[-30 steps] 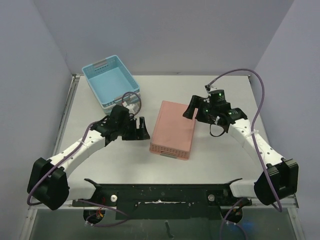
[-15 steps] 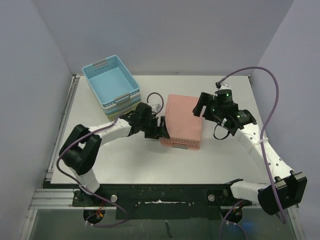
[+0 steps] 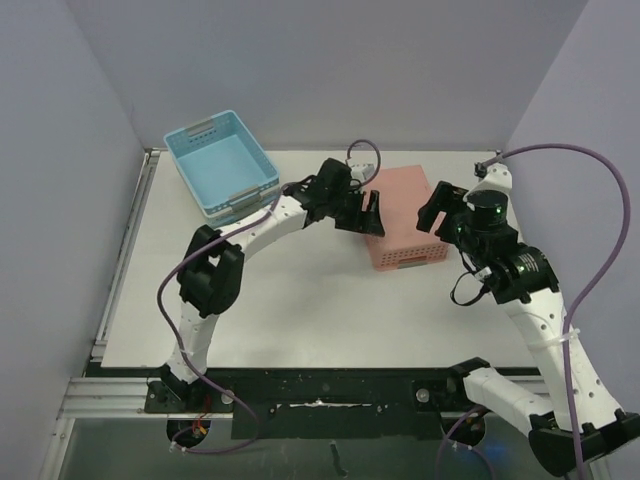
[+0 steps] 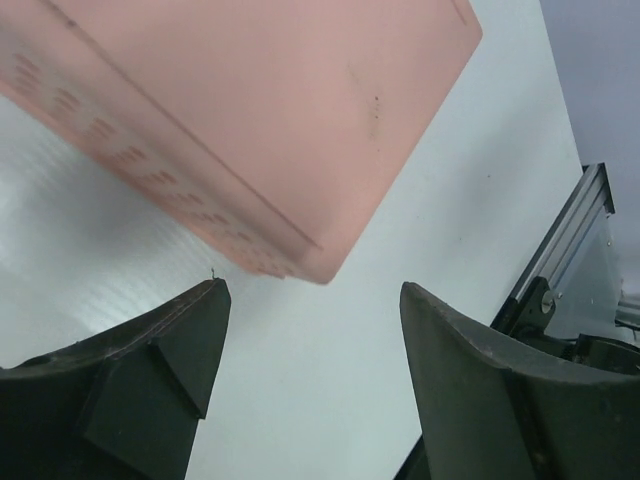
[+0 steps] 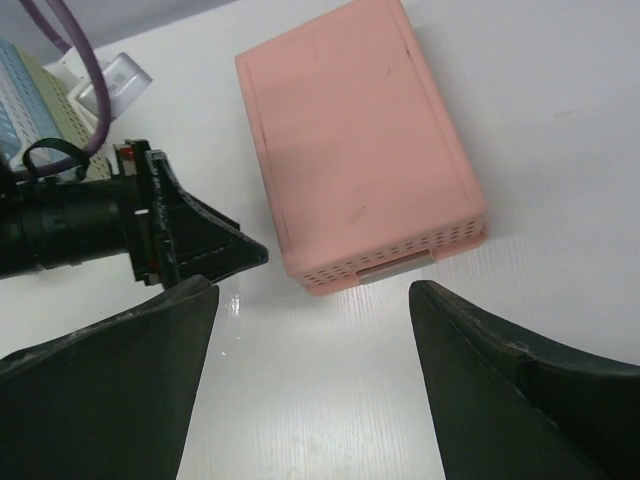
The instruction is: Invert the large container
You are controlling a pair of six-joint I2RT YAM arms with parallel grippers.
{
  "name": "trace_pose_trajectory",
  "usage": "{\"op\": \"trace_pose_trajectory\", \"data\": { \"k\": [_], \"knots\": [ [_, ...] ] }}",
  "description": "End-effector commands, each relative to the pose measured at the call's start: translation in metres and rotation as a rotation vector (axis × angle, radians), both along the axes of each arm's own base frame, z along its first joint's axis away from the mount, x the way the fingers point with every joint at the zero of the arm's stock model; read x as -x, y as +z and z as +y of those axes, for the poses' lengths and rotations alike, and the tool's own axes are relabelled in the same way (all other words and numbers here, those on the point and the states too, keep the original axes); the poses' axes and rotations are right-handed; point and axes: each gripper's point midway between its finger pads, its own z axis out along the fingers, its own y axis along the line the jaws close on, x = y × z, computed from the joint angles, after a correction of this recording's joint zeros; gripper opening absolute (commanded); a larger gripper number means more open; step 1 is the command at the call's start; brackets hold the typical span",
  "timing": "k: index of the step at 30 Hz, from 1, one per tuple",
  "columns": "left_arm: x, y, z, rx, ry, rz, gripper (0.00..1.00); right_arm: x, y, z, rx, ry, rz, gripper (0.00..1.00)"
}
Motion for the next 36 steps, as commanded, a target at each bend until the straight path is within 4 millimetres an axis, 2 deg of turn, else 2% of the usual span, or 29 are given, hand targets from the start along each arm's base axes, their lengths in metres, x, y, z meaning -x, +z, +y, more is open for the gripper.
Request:
{"op": "trace_pose_trajectory", "data": {
  "k": [1,3,4,5,6,8,11,13,16,20,26,32,36],
  "knots": [
    [-0.019,0.132,0.055,0.104,0.075,-0.200,0.69,0.002,0.017,-0.010,-0.008,-0.037,-0.111,0.79],
    [-0.035,0.178,0.091,0.132,0.168,-0.293,0.71,-0.001,0.008,-0.005,-0.014,-0.015,-0.094,0.79],
    [-0.046,0.194,0.112,0.123,0.230,-0.332,0.72,-0.004,0.005,0.001,-0.027,0.003,-0.088,0.79],
    [-0.059,0.202,0.138,0.080,0.315,-0.351,0.73,-0.007,0.002,0.007,-0.039,0.024,-0.081,0.79],
    [-0.076,0.204,0.171,0.008,0.414,-0.361,0.73,-0.011,0.002,0.014,-0.056,0.047,-0.092,0.79],
    [-0.085,0.191,0.216,-0.151,0.506,-0.316,0.73,-0.017,0.001,0.025,-0.083,0.084,-0.096,0.79],
    [-0.093,0.182,0.258,-0.327,0.611,-0.313,0.73,-0.023,-0.002,0.030,-0.098,0.087,-0.091,0.79],
    [-0.097,0.178,0.276,-0.402,0.661,-0.329,0.74,-0.025,-0.004,0.032,-0.101,0.087,-0.084,0.79],
    [-0.109,0.168,0.289,-0.450,0.714,-0.332,0.75,-0.026,-0.008,0.033,-0.100,0.088,-0.067,0.79],
    [-0.128,0.157,0.285,-0.459,0.736,-0.310,0.75,-0.024,-0.008,0.032,-0.095,0.080,-0.042,0.79],
    [-0.159,0.122,0.300,-0.512,0.802,-0.247,0.75,-0.011,0.012,0.024,-0.134,0.047,-0.102,0.79],
    [-0.186,0.124,0.288,-0.423,0.840,-0.271,0.74,-0.006,0.013,0.021,-0.128,0.040,-0.097,0.79],
    [-0.194,0.111,0.290,-0.419,0.846,-0.250,0.71,-0.005,0.010,0.020,-0.128,0.032,-0.088,0.80]
  ]
}}
